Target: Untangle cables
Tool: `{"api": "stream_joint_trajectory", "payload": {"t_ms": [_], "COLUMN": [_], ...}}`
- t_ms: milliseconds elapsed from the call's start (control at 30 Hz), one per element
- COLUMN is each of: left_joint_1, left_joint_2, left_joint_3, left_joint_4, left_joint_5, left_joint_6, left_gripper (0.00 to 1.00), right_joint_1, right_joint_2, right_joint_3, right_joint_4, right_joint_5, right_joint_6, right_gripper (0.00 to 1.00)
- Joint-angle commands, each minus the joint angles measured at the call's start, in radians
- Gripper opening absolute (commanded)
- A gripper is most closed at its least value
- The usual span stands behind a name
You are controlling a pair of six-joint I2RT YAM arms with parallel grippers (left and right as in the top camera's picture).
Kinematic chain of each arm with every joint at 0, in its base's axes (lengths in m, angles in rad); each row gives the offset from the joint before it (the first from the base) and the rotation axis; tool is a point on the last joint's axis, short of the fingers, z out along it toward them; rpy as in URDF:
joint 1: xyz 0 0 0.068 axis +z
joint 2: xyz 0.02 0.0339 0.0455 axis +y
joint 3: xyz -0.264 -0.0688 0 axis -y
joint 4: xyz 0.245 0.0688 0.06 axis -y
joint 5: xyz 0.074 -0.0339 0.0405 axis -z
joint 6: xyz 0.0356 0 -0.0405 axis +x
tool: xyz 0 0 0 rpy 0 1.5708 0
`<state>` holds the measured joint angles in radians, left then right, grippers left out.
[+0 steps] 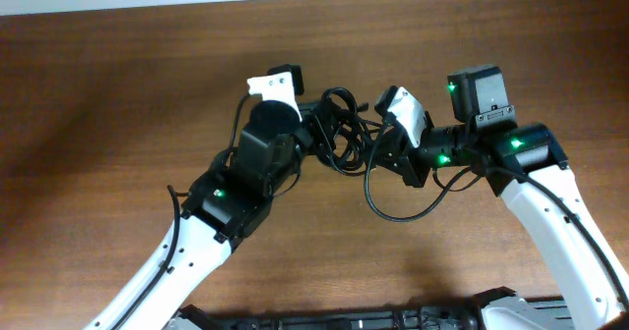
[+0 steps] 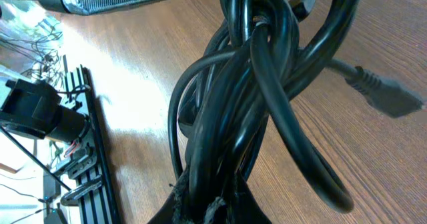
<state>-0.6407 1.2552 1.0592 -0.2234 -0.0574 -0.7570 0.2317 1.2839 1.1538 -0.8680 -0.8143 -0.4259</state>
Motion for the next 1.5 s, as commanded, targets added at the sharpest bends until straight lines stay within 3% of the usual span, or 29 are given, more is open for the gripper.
{"api": "stream_joint_trajectory", "payload": {"t_ms": [0, 233, 400, 500, 700, 800, 867, 933, 1000, 1033, 1067, 1100, 1233, 1400, 1467], "left_joint_1": [0.022, 0.022, 0.038, 0.061, 0.068, 0.068, 0.068, 0.069, 0.068, 0.068, 0.068, 0.068, 0.068, 0.068, 0.068], "left_joint_2": [-0.010, -0.010, -0.010, -0.010, -0.032, -0.063, -0.074, -0.076, -0.076, -0.076, -0.076, -0.076, -0.076, -0.076, -0.076], "left_joint_3": [0.017, 0.017, 0.017, 0.017, 0.017, 0.017, 0.017, 0.017, 0.017, 0.017, 0.017, 0.017, 0.017, 0.017, 0.017], "left_joint_4": [0.036, 0.037, 0.021, 0.022, 0.036, 0.037, 0.036, 0.035, 0.037, 0.036, 0.036, 0.036, 0.041, 0.060, 0.059], "left_joint_5": [-0.230, -0.429, -0.465, -0.474, -0.365, -0.256, -0.210, -0.208, -0.208, -0.208, -0.207, -0.204, -0.188, -0.043, 0.045], "left_joint_6": [-0.171, -0.452, -0.483, -0.321, 0.001, 0.265, 0.349, 0.370, 0.370, 0.370, 0.370, 0.369, 0.298, 0.276, 0.333], "left_gripper": [0.00, 0.00, 0.00, 0.00, 0.00, 0.00, 0.00, 0.00, 0.00, 0.00, 0.00, 0.00, 0.00, 0.00, 0.00], "right_joint_1": [0.010, 0.010, 0.010, 0.010, 0.008, 0.008, 0.008, 0.008, 0.008, 0.008, 0.008, 0.010, 0.010, 0.010, 0.010], "right_joint_2": [-0.014, -0.014, -0.014, -0.014, -0.014, -0.014, -0.014, -0.014, -0.014, -0.014, -0.014, -0.014, -0.014, -0.014, -0.014], "right_joint_3": [-0.005, -0.005, -0.005, -0.005, -0.005, -0.005, -0.005, -0.005, -0.005, -0.005, -0.005, -0.005, -0.005, -0.005, -0.005], "right_joint_4": [-0.048, -0.063, -0.074, -0.078, -0.016, -0.015, -0.014, -0.013, -0.012, -0.010, -0.005, 0.006, 0.086, 0.146, 0.181], "right_joint_5": [0.007, 0.041, 0.106, 0.213, 0.700, 0.804, 0.771, 0.726, 0.708, 0.686, 0.624, 0.553, 0.132, 0.081, 0.086], "right_joint_6": [-0.014, -0.014, -0.010, 0.045, 0.534, 0.698, 0.716, 0.716, 0.716, 0.716, 0.715, 0.714, 0.504, 0.505, 0.504], "right_gripper": [0.04, 0.04, 0.04, 0.04, 0.04, 0.04, 0.05, 0.26, 0.62, 0.75, 0.87, 0.92, 0.93, 0.93, 0.92]}}
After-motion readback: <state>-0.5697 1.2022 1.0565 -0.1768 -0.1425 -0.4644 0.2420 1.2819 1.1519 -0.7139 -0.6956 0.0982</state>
